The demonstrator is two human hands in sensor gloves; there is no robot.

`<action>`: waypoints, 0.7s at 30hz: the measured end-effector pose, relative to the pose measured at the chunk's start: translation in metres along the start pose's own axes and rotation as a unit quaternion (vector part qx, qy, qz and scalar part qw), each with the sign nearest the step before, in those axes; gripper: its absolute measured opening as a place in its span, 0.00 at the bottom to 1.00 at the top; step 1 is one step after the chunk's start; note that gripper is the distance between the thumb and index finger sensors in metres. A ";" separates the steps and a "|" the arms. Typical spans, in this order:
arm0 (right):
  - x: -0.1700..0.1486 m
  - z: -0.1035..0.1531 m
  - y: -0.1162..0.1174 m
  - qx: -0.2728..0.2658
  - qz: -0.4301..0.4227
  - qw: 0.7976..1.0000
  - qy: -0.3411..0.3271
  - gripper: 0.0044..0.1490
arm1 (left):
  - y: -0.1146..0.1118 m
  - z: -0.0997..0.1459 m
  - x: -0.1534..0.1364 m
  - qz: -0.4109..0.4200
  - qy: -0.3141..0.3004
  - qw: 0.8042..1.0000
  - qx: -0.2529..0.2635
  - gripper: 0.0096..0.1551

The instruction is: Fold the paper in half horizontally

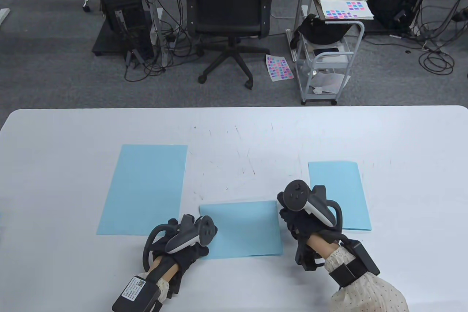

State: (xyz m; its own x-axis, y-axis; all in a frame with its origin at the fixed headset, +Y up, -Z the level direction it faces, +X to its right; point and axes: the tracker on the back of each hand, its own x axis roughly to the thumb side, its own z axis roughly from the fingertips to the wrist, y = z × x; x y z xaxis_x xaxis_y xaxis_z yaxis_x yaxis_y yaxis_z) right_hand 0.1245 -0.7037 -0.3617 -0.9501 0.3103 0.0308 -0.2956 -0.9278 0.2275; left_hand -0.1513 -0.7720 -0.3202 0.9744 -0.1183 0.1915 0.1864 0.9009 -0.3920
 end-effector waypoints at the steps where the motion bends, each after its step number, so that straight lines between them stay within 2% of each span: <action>1: 0.009 -0.001 0.001 0.003 -0.008 1.000 -0.016 0.36 | 0.000 0.000 0.000 -0.001 -0.001 1.000 0.001 0.38; 4: 0.038 -0.006 0.014 0.010 -0.003 0.998 -0.062 0.36 | 0.000 0.001 0.001 -0.003 -0.001 1.000 0.002 0.38; 5: 0.053 -0.009 0.026 0.018 0.008 0.996 -0.082 0.36 | 0.000 0.001 0.001 -0.003 -0.002 1.000 0.002 0.38; 9: 0.077 -0.019 0.062 0.067 0.052 0.992 -0.097 0.37 | -0.001 0.001 0.001 -0.001 -0.002 1.000 0.001 0.38; 14: 0.077 -0.025 0.089 0.083 0.086 0.989 -0.087 0.38 | -0.002 0.001 0.002 -0.002 -0.004 1.000 0.001 0.40; 21: 0.072 -0.026 0.096 0.093 0.086 0.989 -0.078 0.38 | -0.002 0.002 0.004 -0.007 -0.005 1.000 0.002 0.39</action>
State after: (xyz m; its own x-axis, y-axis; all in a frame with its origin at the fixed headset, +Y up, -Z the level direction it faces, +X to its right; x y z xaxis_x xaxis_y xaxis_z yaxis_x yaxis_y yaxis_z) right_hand 0.0250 -0.7757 -0.3627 -0.9535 0.1926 0.2319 -0.0932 -0.9200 0.3806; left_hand -0.1481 -0.7735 -0.3169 0.9701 -0.1271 0.2066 0.2000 0.9011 -0.3848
